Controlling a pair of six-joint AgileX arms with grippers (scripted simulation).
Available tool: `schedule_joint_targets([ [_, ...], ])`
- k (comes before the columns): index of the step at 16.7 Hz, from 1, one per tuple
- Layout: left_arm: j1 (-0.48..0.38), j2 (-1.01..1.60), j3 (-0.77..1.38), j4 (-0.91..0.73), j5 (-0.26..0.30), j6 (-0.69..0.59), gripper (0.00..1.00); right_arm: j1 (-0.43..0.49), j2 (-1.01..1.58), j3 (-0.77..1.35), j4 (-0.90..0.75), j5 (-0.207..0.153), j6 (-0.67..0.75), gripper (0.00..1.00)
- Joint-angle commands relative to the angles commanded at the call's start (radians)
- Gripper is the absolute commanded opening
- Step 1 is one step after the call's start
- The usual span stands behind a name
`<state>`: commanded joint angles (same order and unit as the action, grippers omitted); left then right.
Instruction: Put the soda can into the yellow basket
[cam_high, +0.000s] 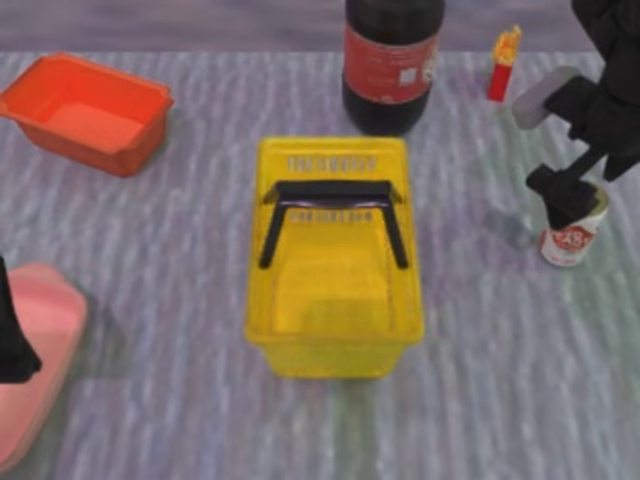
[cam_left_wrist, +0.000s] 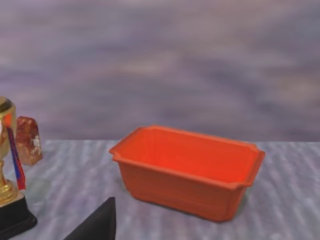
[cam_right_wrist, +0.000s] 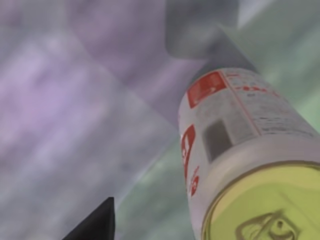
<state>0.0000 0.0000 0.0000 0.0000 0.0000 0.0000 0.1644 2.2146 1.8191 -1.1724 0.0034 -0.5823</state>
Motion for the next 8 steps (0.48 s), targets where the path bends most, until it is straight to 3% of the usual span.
schedule_joint_targets([
  [8,0.0,0.0,0.0,0.0,0.0,0.0,1.0,-0.001,0.012,-0.029,0.039,0.0,-0.002,1.0],
])
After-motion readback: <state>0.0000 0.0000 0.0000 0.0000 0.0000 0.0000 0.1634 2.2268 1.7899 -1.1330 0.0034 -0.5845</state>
